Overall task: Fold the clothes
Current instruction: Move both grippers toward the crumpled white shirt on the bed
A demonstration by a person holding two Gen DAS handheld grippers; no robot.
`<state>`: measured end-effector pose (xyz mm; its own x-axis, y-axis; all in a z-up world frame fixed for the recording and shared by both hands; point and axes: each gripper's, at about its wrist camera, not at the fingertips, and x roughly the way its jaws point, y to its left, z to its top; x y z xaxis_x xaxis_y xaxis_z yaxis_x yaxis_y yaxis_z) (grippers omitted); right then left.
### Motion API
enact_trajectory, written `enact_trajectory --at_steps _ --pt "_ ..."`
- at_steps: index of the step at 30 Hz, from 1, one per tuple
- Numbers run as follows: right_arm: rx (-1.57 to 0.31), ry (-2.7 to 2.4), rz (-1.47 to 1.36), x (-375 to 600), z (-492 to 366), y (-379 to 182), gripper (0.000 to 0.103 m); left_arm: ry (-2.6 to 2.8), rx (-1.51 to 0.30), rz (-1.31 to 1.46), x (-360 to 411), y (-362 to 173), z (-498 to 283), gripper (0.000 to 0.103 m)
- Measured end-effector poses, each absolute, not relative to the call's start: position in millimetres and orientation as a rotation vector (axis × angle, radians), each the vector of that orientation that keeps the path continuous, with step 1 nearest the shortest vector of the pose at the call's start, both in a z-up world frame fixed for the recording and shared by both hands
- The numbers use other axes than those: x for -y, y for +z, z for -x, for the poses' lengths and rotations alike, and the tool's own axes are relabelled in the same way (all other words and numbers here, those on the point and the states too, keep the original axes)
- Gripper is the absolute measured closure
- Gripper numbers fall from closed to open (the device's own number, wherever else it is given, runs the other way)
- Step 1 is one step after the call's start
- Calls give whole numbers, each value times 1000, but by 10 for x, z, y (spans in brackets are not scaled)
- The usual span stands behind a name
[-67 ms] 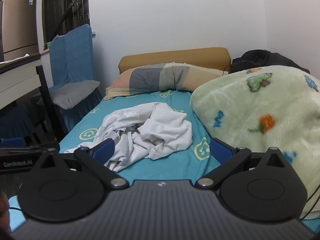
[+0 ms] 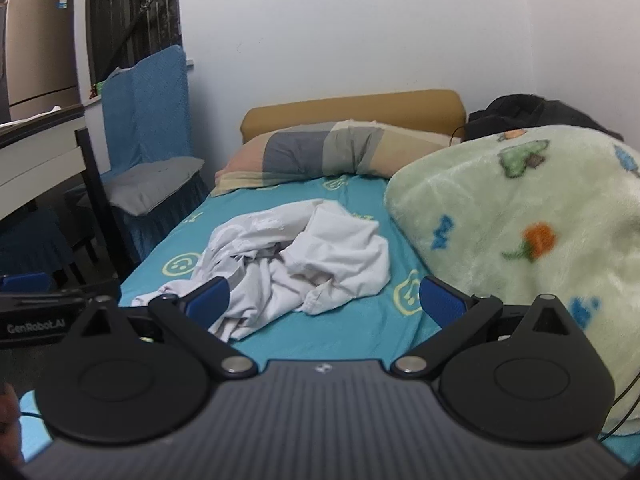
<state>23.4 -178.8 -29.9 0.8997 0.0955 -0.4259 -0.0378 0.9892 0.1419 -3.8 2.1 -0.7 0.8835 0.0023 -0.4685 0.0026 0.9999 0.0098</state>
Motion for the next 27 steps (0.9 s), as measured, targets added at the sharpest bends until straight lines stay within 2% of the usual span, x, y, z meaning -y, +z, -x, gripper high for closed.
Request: enact_trajectory --at_steps 6,13,27 --pt "-428 60 -21 1695 -268 -304 0 -4 -453 -1 -52 -14 107 0" --pt "-442 80 -55 1726 -247 -271 0 -23 -511 12 -40 7 41 0" --pt "-462 87 -61 1727 -237 -292 0 -34 -509 19 -50 -5 47 0"
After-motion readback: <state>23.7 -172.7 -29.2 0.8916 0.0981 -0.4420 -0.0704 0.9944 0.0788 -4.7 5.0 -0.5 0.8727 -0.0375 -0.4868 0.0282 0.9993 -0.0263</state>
